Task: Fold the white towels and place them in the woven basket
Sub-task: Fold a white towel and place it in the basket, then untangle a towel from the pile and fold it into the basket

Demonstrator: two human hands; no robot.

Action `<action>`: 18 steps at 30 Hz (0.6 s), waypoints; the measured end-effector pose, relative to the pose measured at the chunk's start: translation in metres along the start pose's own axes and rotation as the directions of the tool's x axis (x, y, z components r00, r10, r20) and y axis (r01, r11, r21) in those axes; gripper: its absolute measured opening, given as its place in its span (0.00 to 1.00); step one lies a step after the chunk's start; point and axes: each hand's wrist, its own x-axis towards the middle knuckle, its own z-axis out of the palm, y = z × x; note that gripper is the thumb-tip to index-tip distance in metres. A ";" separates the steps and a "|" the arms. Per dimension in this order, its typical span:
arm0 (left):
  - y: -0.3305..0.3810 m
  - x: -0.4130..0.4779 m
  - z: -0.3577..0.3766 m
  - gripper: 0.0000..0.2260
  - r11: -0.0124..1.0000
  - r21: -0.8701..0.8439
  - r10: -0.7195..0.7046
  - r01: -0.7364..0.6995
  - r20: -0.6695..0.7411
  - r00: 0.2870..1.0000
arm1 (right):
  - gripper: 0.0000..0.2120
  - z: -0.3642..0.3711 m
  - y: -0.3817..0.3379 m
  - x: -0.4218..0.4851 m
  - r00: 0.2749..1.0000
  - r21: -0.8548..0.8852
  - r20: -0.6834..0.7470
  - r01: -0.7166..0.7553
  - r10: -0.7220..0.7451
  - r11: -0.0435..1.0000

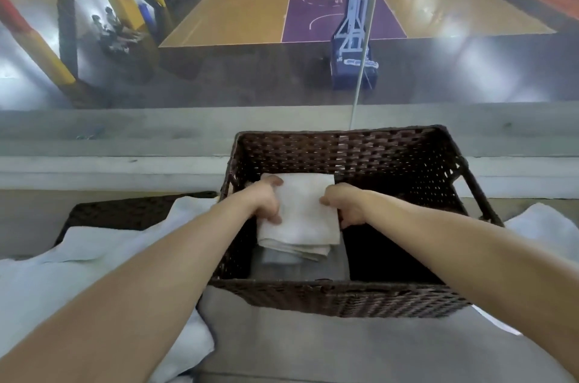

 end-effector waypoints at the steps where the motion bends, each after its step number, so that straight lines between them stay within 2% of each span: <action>1: 0.002 0.005 0.004 0.46 0.986 0.161 -0.038 0.037 0.004 0.999 | 0.13 0.002 0.006 0.009 1.000 -0.014 0.001 0.003 -0.003 1.000; 3: -0.001 0.017 0.016 0.54 0.902 0.429 -0.038 0.037 -0.007 0.999 | 0.14 0.005 0.016 0.028 1.000 -0.154 0.004 0.010 -0.010 0.988; 4: -0.004 0.023 0.024 0.57 0.846 0.533 0.001 0.008 -0.016 1.000 | 0.14 0.007 0.021 0.036 0.999 -0.290 -0.024 0.016 -0.024 0.957; 5: -0.007 0.030 0.031 0.59 0.788 0.615 0.051 -0.029 -0.018 0.999 | 0.16 0.007 0.023 0.042 0.994 -0.471 -0.089 0.019 -0.069 0.882; 6: -0.010 0.035 0.037 0.60 0.737 0.672 0.101 -0.065 -0.015 0.995 | 0.21 0.006 0.022 0.045 0.971 -0.665 -0.168 0.014 -0.169 0.746; 7: -0.013 0.042 0.040 0.61 0.707 0.701 0.134 -0.090 -0.009 0.991 | 0.29 0.004 0.022 0.047 0.917 -0.821 -0.206 0.027 -0.341 0.570; 8: -0.015 0.046 0.041 0.62 0.696 0.710 0.144 -0.106 0.007 0.990 | 0.36 0.003 0.022 0.045 0.834 -0.918 -0.147 0.085 -0.531 0.387; 9: -0.016 0.050 0.041 0.63 0.694 0.711 0.138 -0.115 0.025 0.990 | 0.42 0.002 0.023 0.043 0.749 -0.964 -0.008 0.170 -0.663 0.203; 10: -0.019 0.053 0.041 0.64 0.691 0.713 0.128 -0.118 0.039 0.991 | 0.46 0.002 0.023 0.038 0.709 -0.969 0.152 0.246 -0.688 0.039; 11: -0.020 0.056 0.040 0.65 0.683 0.722 0.117 -0.115 0.047 0.992 | 0.50 0.002 0.024 0.037 0.729 -0.949 0.284 0.305 -0.623 -0.075; 12: -0.022 0.058 0.040 0.65 0.668 0.736 0.107 -0.112 0.053 0.993 | 0.52 0.002 0.025 0.039 0.783 -0.936 0.345 0.330 -0.518 -0.124; 14: -0.020 0.055 0.038 0.64 0.645 0.756 0.100 -0.110 0.059 0.993 | 0.55 0.002 0.029 0.044 0.858 -0.939 0.344 0.324 -0.381 -0.119; 16: -0.014 0.044 0.031 0.61 0.644 0.757 0.095 -0.112 0.067 0.993 | 0.55 0.000 0.021 0.039 0.881 -0.944 0.329 0.318 -0.339 -0.088; 18: -0.003 0.021 0.020 0.52 0.653 0.748 0.133 -0.117 0.039 0.990 | 0.52 -0.003 0.005 0.020 0.884 -0.949 0.304 0.312 -0.355 -0.039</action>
